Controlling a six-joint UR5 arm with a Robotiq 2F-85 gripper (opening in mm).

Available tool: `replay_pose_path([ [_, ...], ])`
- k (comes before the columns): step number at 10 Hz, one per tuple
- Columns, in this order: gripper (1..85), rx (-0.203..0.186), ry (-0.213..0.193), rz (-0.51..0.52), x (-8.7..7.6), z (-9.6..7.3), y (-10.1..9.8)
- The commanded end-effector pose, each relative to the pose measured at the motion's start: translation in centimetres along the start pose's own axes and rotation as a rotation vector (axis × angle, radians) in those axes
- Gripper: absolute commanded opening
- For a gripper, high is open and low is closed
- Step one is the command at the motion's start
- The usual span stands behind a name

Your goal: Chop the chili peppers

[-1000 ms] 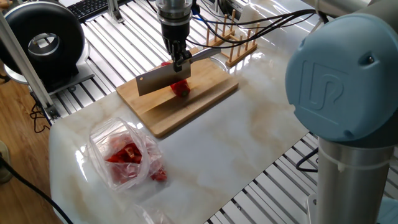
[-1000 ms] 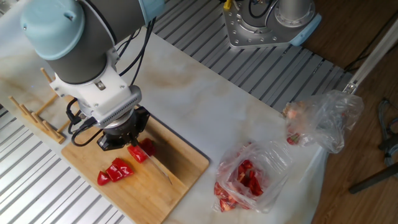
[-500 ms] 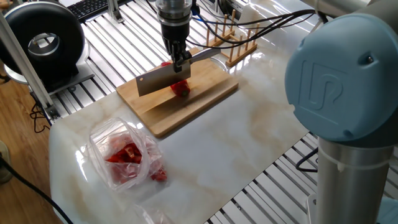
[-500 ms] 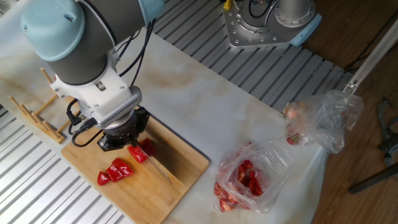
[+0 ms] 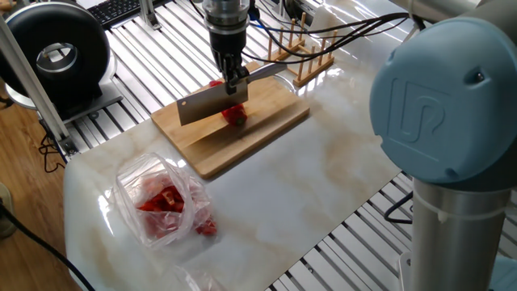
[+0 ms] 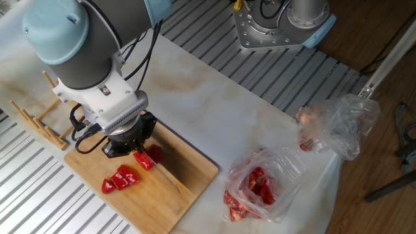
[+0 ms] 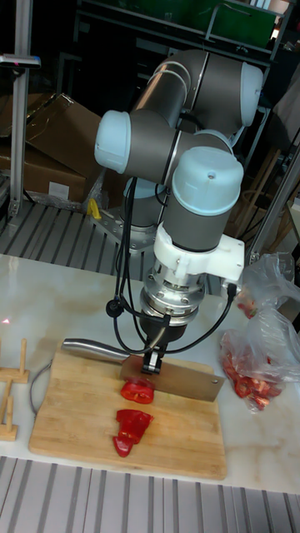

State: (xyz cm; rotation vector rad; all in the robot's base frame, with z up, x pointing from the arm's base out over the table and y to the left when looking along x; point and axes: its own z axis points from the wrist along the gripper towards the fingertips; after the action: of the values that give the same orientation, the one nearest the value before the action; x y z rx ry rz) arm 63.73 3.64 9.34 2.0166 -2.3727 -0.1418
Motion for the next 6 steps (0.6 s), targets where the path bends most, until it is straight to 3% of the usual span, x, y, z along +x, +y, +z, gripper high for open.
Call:
replay_pose_path([
  [1, 1.3, -0.005, -0.010, 0.006, -0.15, -0.57, 0.16],
  [6, 1.3, -0.011, -0.016, 0.012, -0.23, -0.63, 0.25],
])
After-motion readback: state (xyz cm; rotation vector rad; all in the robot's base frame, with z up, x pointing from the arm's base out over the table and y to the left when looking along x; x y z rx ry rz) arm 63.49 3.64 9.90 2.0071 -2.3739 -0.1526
